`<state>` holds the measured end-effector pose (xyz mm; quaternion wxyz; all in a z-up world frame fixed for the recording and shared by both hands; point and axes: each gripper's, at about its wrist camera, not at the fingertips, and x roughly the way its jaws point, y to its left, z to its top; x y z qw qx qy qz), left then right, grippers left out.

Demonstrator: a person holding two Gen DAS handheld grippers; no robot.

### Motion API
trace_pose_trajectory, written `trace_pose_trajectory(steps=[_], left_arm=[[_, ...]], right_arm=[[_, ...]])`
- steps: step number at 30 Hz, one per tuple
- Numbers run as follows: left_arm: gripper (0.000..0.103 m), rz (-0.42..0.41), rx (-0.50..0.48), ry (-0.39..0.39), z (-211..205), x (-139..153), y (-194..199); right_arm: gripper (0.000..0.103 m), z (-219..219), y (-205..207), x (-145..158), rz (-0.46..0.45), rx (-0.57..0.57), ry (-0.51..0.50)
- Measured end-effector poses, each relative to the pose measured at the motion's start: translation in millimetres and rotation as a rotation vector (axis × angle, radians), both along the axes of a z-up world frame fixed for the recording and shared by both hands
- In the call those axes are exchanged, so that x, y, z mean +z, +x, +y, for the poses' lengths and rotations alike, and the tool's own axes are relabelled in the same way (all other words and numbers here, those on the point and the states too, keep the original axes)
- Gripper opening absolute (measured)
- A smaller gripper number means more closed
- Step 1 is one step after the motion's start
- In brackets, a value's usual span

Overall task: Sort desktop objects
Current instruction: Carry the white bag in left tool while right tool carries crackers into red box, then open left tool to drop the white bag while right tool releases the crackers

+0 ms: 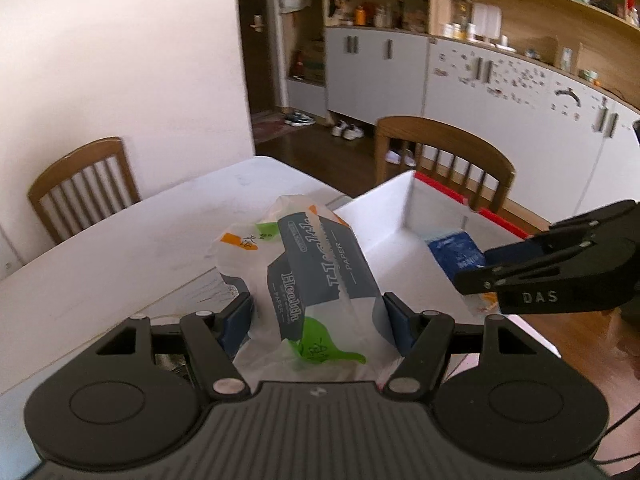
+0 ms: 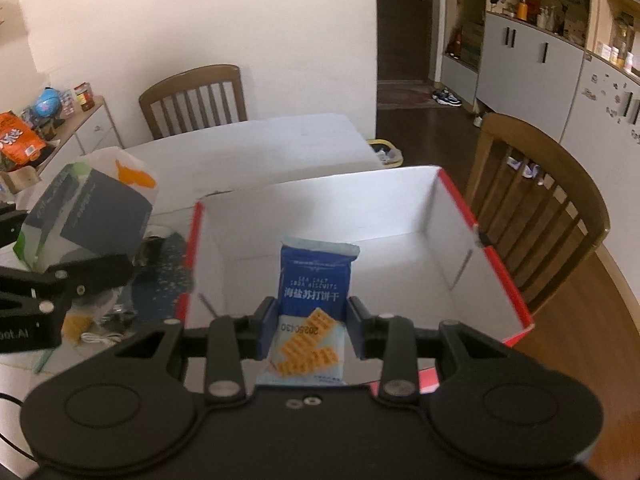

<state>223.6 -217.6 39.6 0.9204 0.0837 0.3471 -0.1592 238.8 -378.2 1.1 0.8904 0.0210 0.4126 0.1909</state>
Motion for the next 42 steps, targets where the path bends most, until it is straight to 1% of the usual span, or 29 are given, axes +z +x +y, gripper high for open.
trace_pose_trajectory(steps=[5, 8, 11, 14, 19, 22, 26, 30, 33, 37, 42], left_arm=[[0.069, 0.045, -0.069, 0.0, -22.2, -7.6, 17.1], [0.069, 0.089, -0.105, 0.003, -33.1, -14.7, 31.8], [0.07, 0.144, -0.127, 0.014, -42.2, -26.2, 45.9], [0.07, 0.181, -0.139, 0.027, -50.4, -37.7, 55.1], [0.07, 0.201, -0.166, 0.075, -64.3, -50.6, 68.1], [0.07, 0.22, -0.204, 0.104, -73.3, -59.0, 78.1], [0.07, 0.254, -0.259, 0.188, -91.5, -76.1, 90.5], [0.07, 0.299, -0.266, 0.221, -100.2, -95.1, 100.2], [0.07, 0.345, -0.267, 0.216, -102.6, -104.2, 109.1], [0.07, 0.391, -0.265, 0.217, -106.5, -113.2, 118.1], [0.07, 0.421, -0.246, 0.211, -109.2, -122.8, 126.5]], right_arm=[[0.036, -14.9, 11.3, -6.5, 0.009, -0.022, -0.01], [0.036, -19.8, 18.7, -10.2, 0.008, -0.027, -0.021], [0.036, -23.1, 27.2, -16.1, 0.012, -0.03, -0.036], [0.036, -26.5, 36.7, -22.8, 0.013, -0.044, -0.051], [0.036, -30.7, 51.3, -35.8, 0.032, -0.052, -0.06], [0.036, -30.5, 60.6, -46.4, 0.052, -0.048, -0.073], [0.036, -27.9, 75.4, -63.3, 0.078, -0.018, -0.09], [0.036, -25.1, 87.4, -83.4, 0.12, -0.013, -0.116], [0.036, -25.0, 93.9, -95.5, 0.152, -0.009, -0.116], [0.036, -23.6, 99.7, -105.0, 0.182, 0.008, -0.13], [0.037, -21.0, 102.9, -110.6, 0.207, 0.025, -0.149]])
